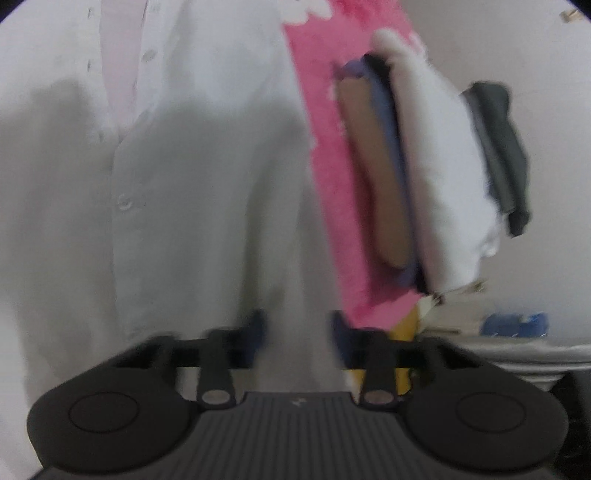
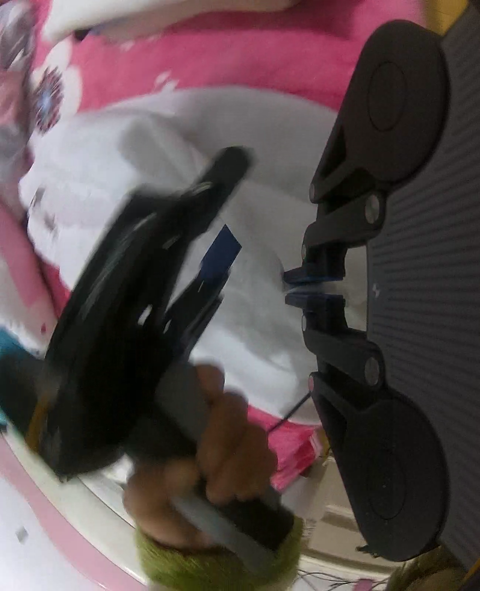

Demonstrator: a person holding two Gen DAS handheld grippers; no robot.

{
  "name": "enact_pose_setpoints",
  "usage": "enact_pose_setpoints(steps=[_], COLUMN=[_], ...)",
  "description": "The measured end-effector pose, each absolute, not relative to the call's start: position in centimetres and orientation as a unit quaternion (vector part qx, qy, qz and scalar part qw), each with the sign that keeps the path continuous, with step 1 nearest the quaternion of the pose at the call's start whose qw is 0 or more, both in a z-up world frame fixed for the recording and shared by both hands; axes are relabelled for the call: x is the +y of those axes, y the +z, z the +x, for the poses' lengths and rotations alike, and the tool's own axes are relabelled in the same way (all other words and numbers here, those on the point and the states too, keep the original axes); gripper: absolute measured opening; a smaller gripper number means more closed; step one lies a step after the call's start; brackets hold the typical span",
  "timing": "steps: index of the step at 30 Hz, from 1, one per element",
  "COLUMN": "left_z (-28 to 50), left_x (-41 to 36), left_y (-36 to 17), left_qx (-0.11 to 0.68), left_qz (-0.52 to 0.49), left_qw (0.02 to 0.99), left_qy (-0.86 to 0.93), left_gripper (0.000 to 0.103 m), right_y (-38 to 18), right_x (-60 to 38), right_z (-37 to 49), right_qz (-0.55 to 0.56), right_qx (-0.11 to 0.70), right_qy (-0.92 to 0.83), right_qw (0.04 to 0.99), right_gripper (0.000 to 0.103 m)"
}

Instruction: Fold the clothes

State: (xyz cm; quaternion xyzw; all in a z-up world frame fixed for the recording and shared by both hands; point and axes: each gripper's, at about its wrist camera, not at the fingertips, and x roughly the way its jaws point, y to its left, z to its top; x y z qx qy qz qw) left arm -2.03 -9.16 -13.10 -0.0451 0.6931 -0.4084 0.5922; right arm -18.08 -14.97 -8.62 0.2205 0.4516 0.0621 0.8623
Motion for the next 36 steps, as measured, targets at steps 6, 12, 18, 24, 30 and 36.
enact_pose_setpoints(steps=[6, 12, 18, 24, 30, 36], left_z=[-1.9, -1.3, -1.1, -0.9, -0.5, -0.7], left_x=[-7.5, -5.7, -5.0, -4.7, -4.3, -4.8], left_y=[-13.8, -14.3, -15.0, -14.8, -14.3, -14.3], left_qx=[0.694, 0.695, 0.695, 0.688, 0.677, 0.67], left_qz=[-0.05, -0.055, -0.052, -0.062, -0.071, -0.083], left_qw=[0.599, 0.609, 0.617, 0.62, 0.627, 0.629], left_qy=[-0.396, -0.377, -0.366, -0.372, -0.379, -0.385], left_gripper=[0.007, 0.007, 0.007, 0.007, 0.007, 0.007], right_y=[-9.4, -14.8, -19.4, -11.2, -2.2, 3.8], right_x=[-18.4, -23.7, -24.2, -26.4, -31.5, -39.0], right_z=[-21.4, -27.7, -30.5, -27.5, -22.8, -18.8], right_qz=[0.326, 0.477, 0.648, 0.551, 0.437, 0.351], right_qx=[0.449, 0.487, 0.434, 0.393, 0.323, 0.228], right_qy=[-0.017, -0.151, -0.122, -0.118, -0.101, -0.123], right_qw=[0.832, 0.716, 0.614, 0.727, 0.833, 0.9], right_gripper=[0.049, 0.049, 0.002, 0.002, 0.002, 0.002])
